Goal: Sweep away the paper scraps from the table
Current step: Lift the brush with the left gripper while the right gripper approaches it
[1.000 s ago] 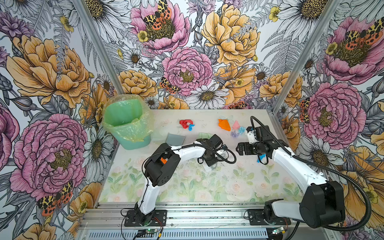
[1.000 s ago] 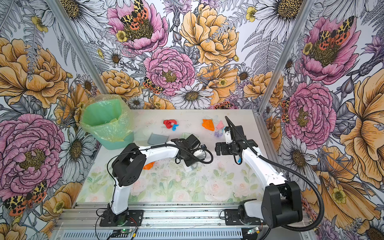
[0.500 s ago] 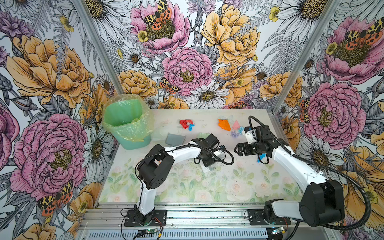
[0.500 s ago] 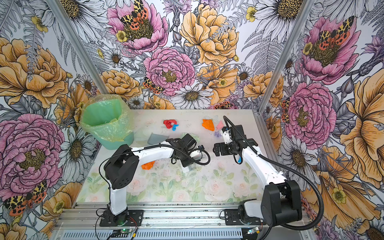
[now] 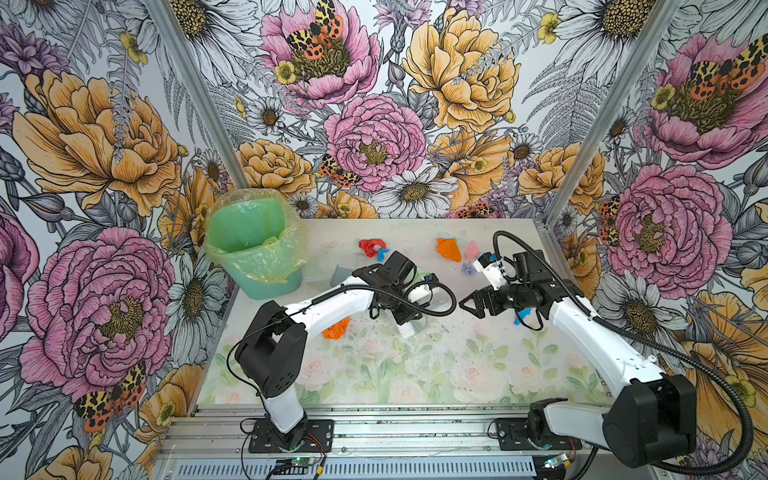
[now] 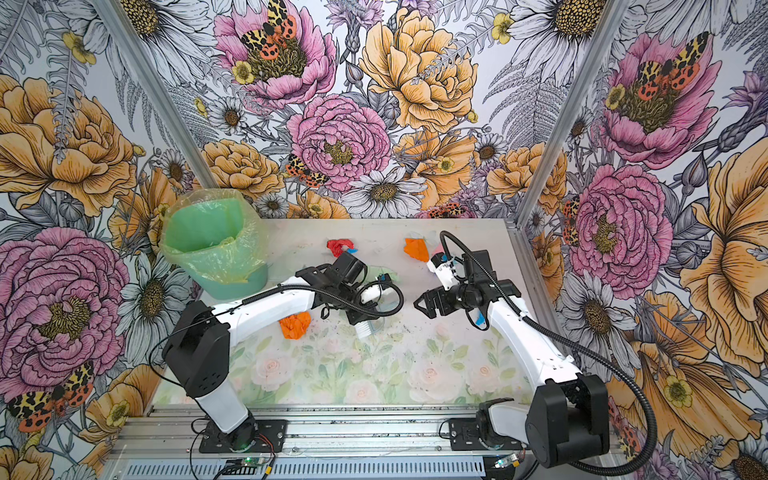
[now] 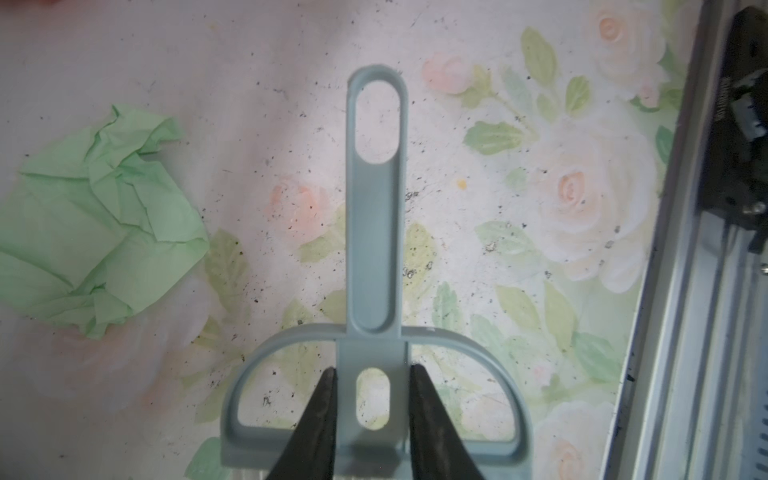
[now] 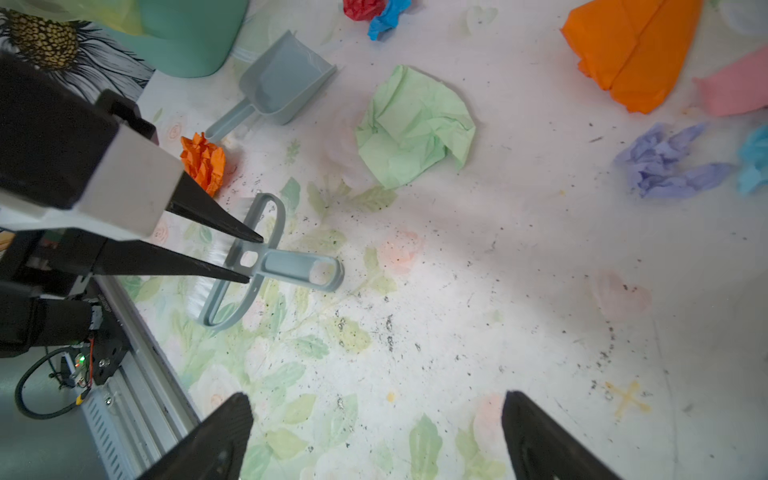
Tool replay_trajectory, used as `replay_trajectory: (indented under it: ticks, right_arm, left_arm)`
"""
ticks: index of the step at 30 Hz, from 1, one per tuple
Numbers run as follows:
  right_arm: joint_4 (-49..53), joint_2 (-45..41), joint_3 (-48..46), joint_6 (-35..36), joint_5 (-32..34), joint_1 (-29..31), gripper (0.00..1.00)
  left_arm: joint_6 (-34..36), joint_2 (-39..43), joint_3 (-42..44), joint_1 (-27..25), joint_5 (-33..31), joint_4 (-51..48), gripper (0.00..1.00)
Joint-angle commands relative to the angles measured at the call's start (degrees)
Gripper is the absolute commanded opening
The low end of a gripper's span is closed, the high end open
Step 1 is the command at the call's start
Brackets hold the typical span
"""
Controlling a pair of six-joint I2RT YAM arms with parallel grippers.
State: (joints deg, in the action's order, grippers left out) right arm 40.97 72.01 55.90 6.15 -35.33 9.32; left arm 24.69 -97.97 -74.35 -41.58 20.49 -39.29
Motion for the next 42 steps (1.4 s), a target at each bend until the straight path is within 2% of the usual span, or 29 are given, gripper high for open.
replay_trajectory:
  ticks: [1, 10, 22, 30, 42]
  right_arm:
    - [-0.19, -0.98, 2.91, 3.63, -7.28, 1.13, 0.96]
    - [-0.1, 2.15, 9.32, 6.6, -14.03, 3.28, 0.96]
    - [-0.1, 3.84, 10.46, 6.65, -18.02, 4.27, 0.96]
    - [-0.1, 5.59, 10.28, 7.07, -19.89, 6.58, 0.95]
    - [-0.26, 8.83, 10.57, 8.48, -22.65, 10.4, 0.91]
  left_arm:
    - [1.68, 1.65, -0.3, 0.45, 7.45, -1.39, 0.0]
    - [2.47, 3.07, -0.01, 2.01, 16.38, -2.2, 0.0]
    - [3.6, 5.56, 0.19, 4.84, 27.29, -2.29, 0.0]
    - [4.12, 5.37, -0.1, 5.61, 31.39, -2.37, 0.0]
    - [3.91, 4.79, -0.58, 6.35, 32.14, -2.32, 0.0]
